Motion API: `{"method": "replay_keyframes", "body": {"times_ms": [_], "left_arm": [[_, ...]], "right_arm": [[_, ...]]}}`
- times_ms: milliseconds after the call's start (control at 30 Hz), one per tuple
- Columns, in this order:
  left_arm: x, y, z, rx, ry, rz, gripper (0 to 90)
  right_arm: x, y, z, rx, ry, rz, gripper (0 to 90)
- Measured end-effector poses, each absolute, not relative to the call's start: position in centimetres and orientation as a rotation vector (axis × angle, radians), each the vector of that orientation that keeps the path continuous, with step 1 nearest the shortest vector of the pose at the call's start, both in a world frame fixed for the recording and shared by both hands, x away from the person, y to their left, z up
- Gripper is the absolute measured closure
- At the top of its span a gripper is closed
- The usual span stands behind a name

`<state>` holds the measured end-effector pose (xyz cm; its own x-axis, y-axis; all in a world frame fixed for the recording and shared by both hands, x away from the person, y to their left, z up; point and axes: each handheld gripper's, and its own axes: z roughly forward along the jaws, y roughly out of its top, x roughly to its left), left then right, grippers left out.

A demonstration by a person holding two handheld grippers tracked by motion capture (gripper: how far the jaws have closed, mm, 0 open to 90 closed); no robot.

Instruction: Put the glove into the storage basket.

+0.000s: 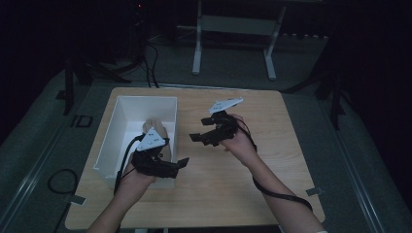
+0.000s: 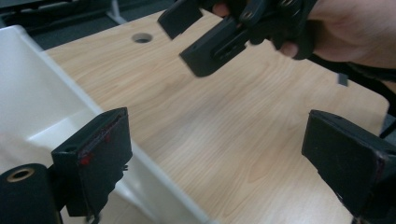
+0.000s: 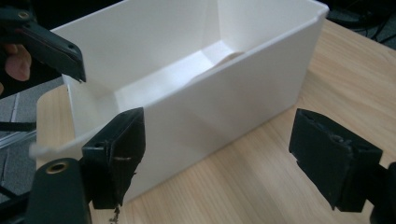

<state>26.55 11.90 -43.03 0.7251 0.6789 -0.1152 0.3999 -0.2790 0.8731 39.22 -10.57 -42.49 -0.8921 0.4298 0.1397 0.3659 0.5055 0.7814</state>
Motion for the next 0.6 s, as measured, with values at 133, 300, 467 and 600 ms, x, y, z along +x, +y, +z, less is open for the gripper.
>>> {"method": "replay_keyframes", "body": {"times_ms": [133,300,467,600], "left_arm": [[26.5,10.5,-42.8,1.92,0.795,0.325,8.8],[26.5,8.6,-43.0,1.925,0.753,0.296,8.8],[26.5,7.0,-43.8,1.956,0.717,0.266,8.8],[26.6,6.0,-44.9,1.97,0.694,0.245,8.8]], "right_arm": [[38.9,-12.4,-43.2,0.723,2.665,1.339,17.9],[38.6,-14.1,-43.9,0.741,2.643,1.339,17.9],[38.2,-15.5,-45.2,0.758,2.619,1.321,17.9],[38.1,-16.6,-46.3,0.781,2.62,1.32,17.7]]}}
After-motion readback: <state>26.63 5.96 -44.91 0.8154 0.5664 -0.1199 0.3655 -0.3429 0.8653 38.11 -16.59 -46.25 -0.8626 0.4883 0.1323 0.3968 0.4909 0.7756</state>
